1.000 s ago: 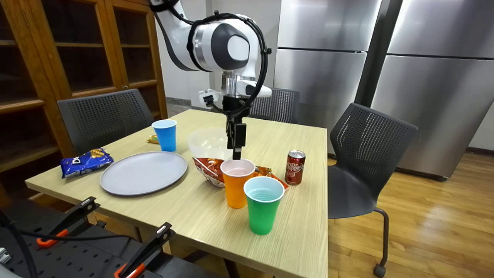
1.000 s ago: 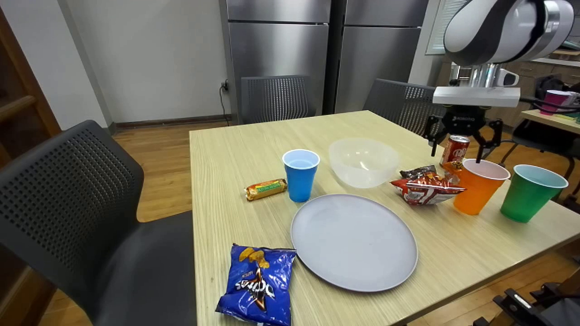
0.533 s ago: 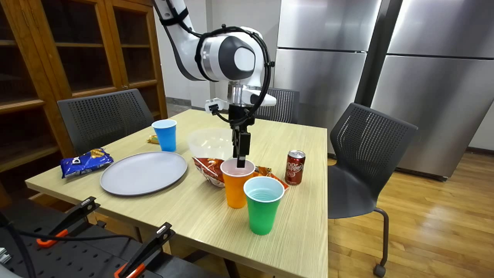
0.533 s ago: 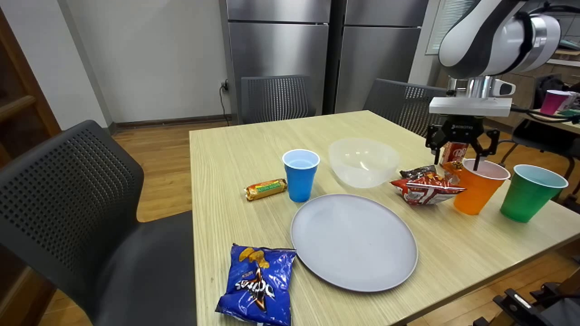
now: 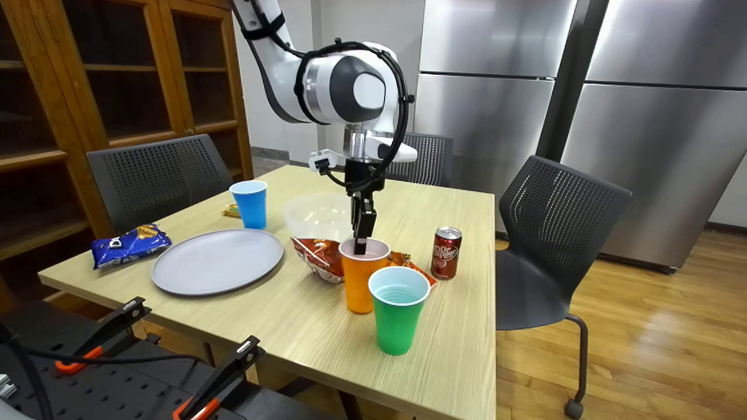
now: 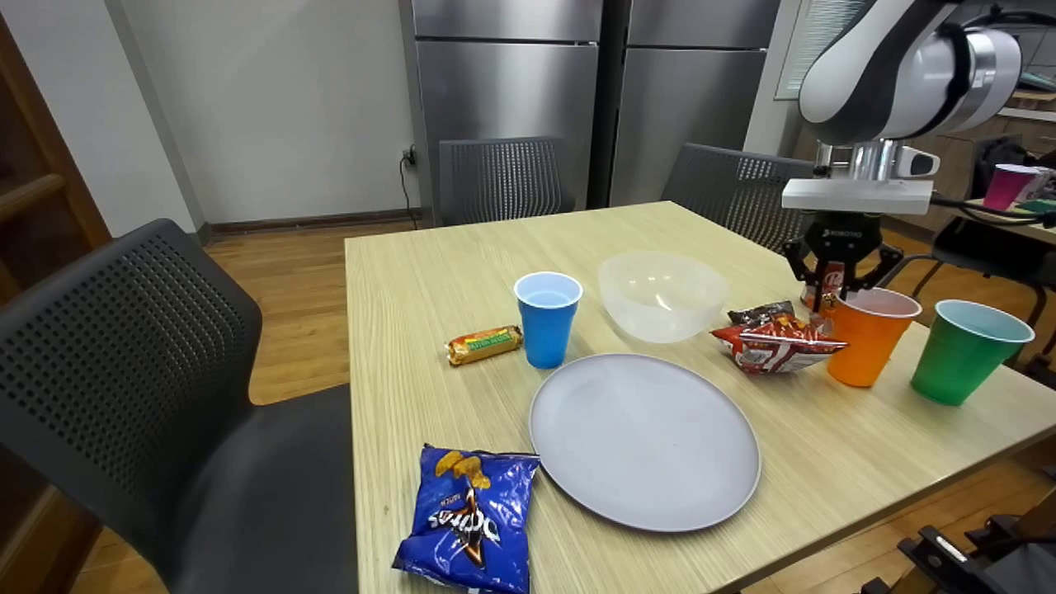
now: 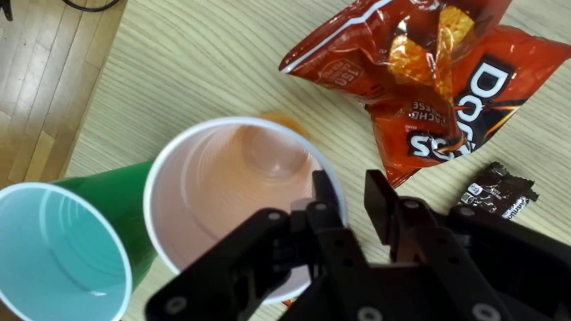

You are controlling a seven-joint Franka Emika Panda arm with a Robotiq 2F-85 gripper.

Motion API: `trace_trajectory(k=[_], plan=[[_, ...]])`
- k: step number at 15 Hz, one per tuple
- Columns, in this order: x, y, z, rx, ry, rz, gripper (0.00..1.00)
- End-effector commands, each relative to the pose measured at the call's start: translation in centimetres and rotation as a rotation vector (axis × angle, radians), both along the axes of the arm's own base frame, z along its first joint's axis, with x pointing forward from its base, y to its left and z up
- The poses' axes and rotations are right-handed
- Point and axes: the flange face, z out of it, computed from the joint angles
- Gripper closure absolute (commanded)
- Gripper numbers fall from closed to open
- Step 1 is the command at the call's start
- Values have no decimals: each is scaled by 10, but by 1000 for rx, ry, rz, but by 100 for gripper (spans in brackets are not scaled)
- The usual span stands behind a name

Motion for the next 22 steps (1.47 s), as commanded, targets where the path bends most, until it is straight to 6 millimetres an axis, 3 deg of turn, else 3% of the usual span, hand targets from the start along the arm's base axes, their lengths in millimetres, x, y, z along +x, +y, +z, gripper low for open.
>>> trace_trajectory(k=[1, 13, 22], plan=[[-14, 4, 12, 22, 9, -3, 100], [-88, 24, 46, 66, 9, 73, 99], [-141, 66, 59, 57, 33, 210, 99]])
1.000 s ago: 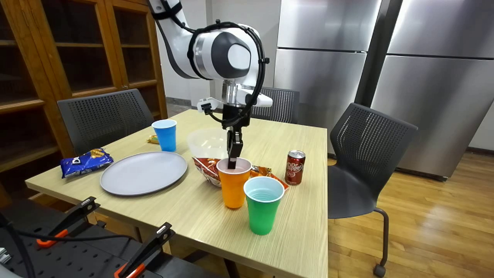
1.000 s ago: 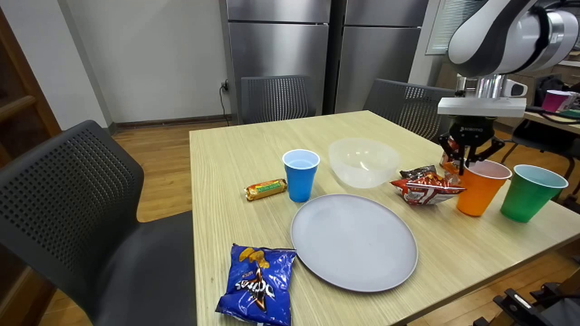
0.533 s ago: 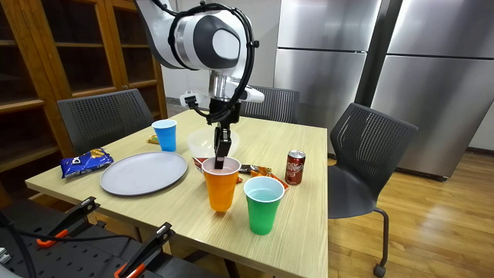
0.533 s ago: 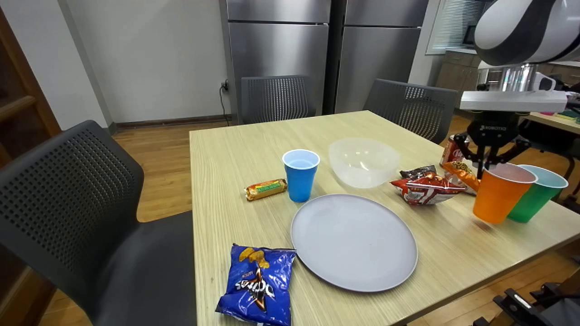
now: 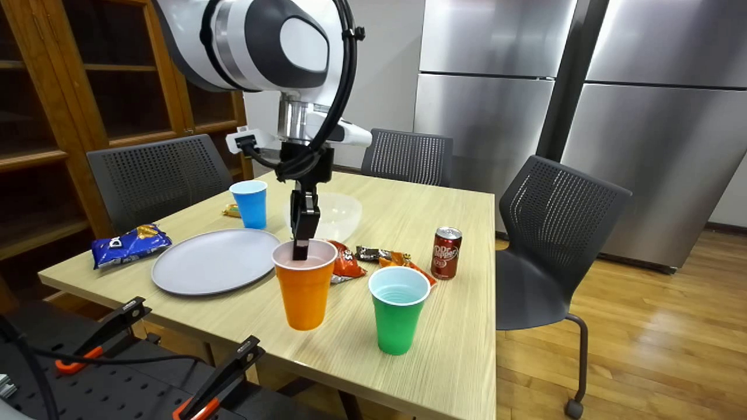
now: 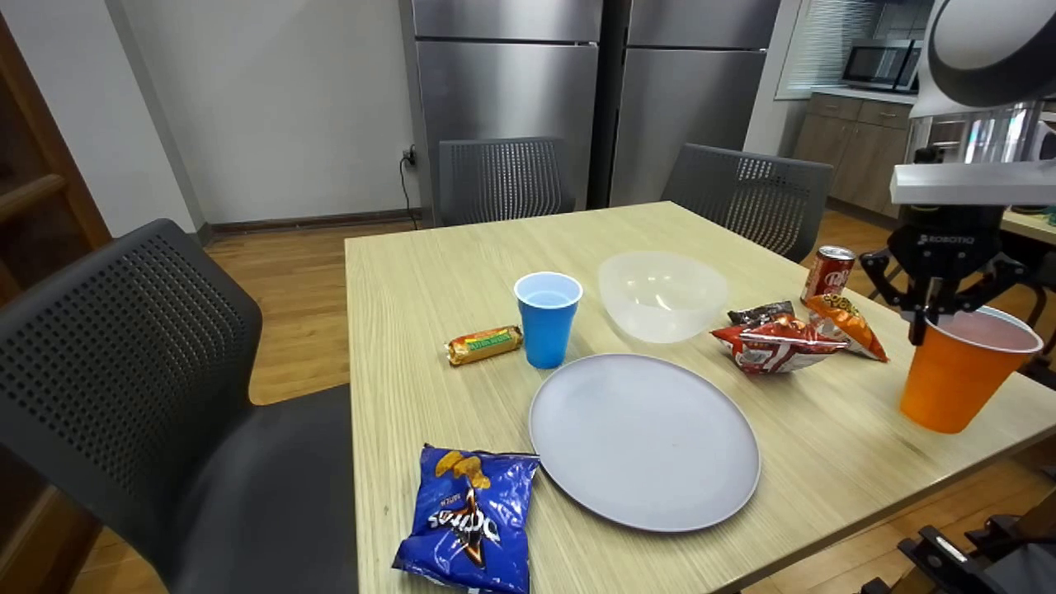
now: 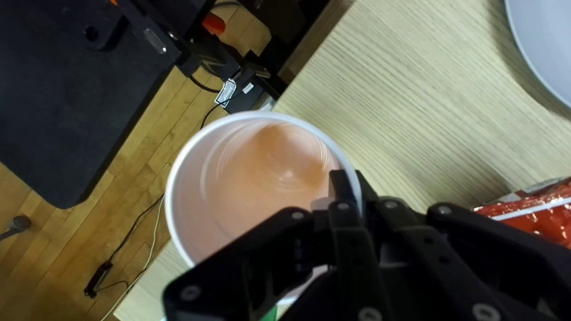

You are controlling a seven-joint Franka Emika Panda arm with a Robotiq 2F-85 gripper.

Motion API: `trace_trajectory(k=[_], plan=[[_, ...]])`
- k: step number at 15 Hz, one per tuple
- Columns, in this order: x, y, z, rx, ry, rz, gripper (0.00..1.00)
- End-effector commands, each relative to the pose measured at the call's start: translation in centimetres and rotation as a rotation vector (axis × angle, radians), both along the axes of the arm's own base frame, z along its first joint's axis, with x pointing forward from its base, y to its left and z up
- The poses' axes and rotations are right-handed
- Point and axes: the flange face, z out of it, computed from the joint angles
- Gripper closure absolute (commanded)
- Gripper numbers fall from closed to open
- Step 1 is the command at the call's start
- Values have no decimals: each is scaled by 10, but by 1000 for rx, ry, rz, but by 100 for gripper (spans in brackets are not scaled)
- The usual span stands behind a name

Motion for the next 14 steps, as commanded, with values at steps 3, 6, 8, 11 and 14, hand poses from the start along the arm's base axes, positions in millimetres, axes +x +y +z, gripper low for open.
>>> trace_trajectory(k=[3, 6, 8, 11, 14], plan=[[-31, 40, 13, 4, -3, 103, 99], [-38, 64, 14, 4, 1, 150, 99], [-38, 80, 15, 3, 0, 184, 99], [-35, 106, 16, -2, -1, 244, 99], [-29, 135, 16, -7, -5, 303, 99]])
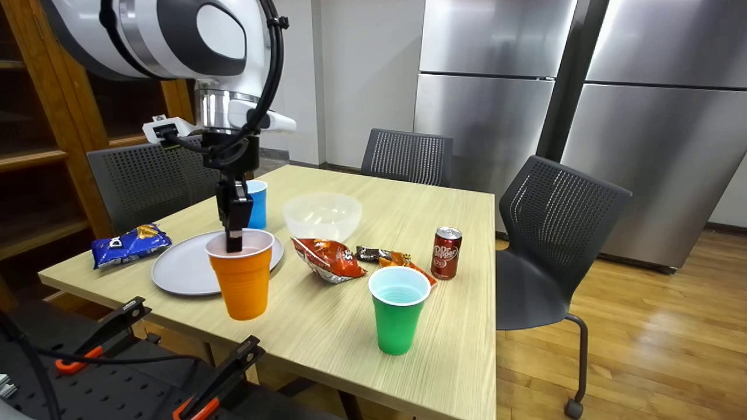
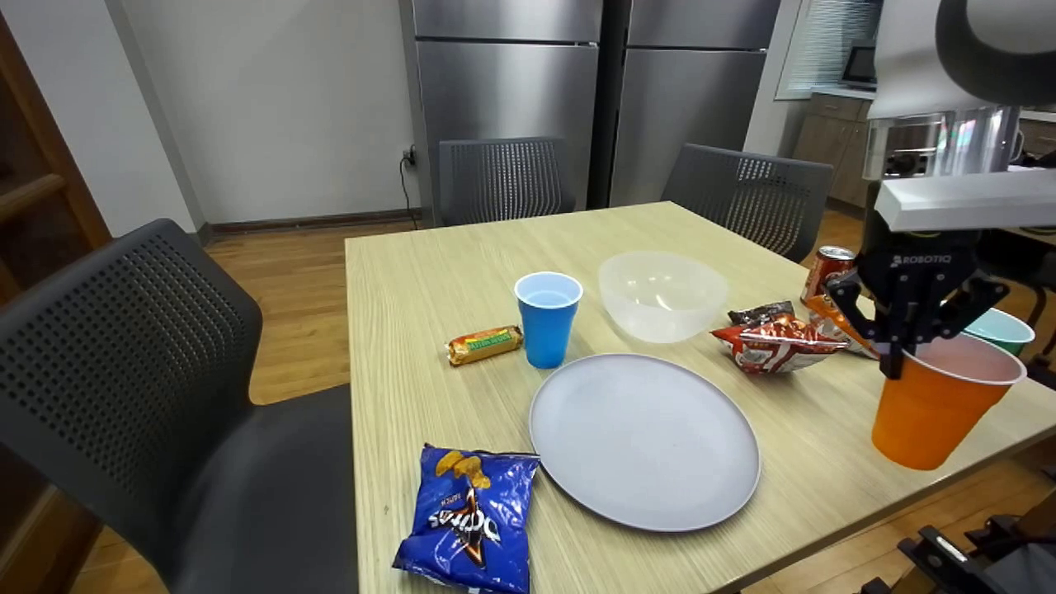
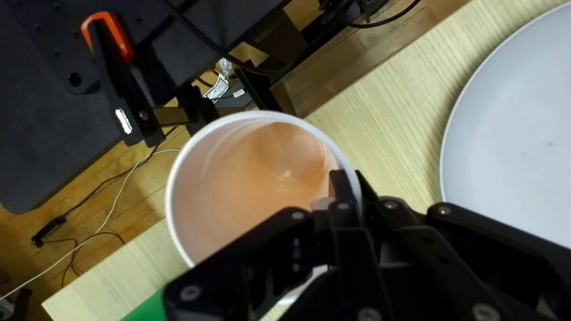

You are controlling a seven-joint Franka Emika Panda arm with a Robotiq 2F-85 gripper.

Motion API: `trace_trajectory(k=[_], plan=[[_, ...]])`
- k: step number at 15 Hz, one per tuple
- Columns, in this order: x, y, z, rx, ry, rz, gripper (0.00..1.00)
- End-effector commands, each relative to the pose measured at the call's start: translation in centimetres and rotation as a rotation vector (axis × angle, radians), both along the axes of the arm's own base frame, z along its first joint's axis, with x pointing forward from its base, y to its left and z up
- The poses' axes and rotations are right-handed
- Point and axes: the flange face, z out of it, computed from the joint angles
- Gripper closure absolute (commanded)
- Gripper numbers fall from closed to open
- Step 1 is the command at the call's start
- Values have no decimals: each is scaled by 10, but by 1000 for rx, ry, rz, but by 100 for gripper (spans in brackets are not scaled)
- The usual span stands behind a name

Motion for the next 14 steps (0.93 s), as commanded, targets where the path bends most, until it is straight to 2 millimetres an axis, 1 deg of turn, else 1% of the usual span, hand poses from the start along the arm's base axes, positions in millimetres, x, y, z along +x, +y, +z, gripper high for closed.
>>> trace_trajectory(k=[1, 6, 9, 14], plan=[[3, 34, 8, -10, -14, 49, 99], [15, 78, 11, -20, -34, 127, 99], [23, 98, 14, -20, -49, 159, 99], [46, 127, 12, -19, -62, 186, 99]])
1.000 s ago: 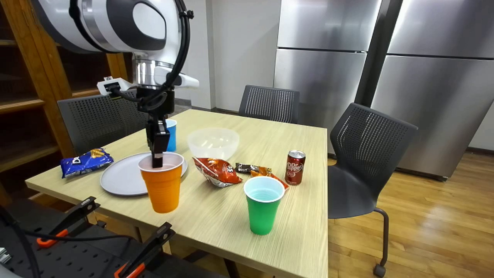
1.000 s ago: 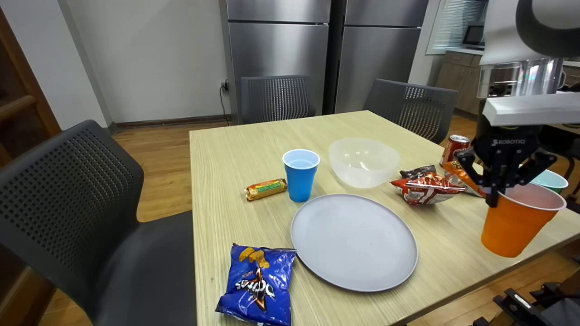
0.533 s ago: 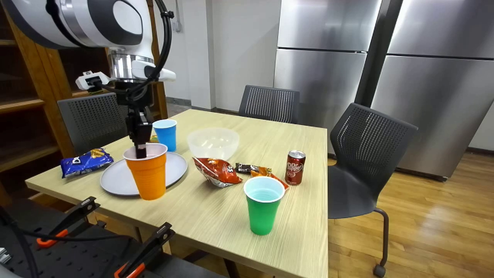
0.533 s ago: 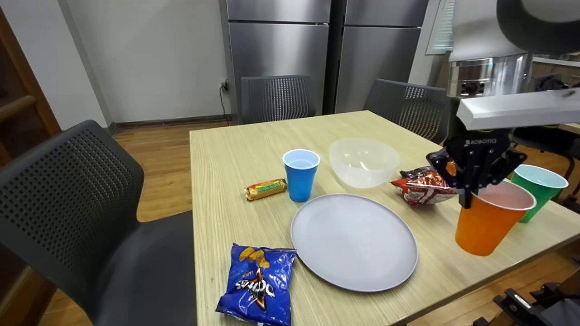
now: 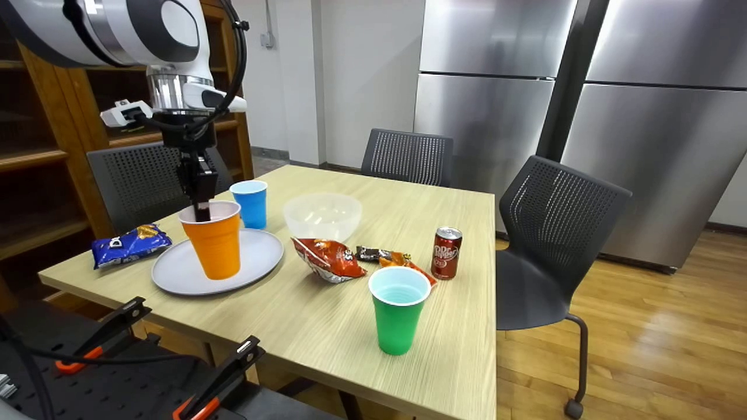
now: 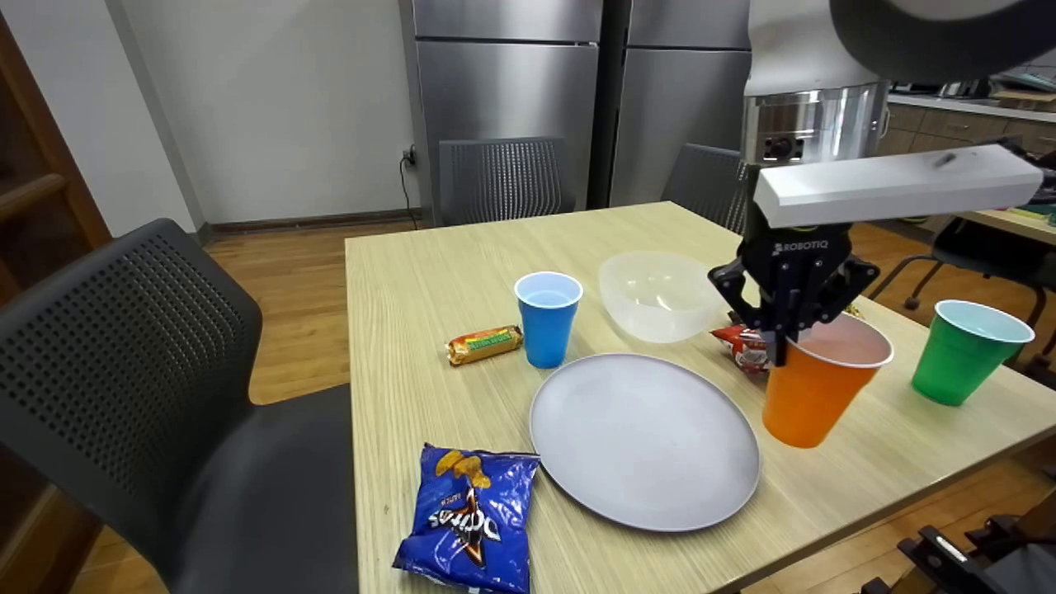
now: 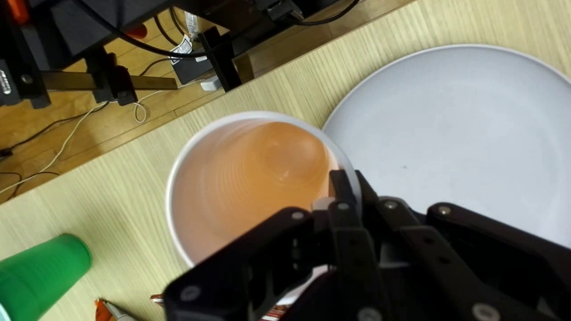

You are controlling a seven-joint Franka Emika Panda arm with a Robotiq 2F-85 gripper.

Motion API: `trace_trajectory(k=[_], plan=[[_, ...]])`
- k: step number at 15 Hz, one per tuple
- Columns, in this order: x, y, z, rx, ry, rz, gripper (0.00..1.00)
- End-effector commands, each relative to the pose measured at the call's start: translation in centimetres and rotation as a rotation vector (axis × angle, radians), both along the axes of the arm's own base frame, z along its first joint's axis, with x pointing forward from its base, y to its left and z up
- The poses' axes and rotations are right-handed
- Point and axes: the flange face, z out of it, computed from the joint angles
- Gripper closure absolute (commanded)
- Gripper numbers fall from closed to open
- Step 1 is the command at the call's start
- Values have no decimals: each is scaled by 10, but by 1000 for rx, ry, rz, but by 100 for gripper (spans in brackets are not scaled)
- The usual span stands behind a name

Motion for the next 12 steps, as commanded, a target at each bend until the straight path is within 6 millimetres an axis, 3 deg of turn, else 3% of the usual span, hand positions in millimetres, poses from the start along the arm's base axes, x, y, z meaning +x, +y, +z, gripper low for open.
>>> trace_trajectory(k=[1, 12], plan=[[22, 24, -4, -12, 1, -1, 99], [75, 72, -48, -11, 39, 0, 99]])
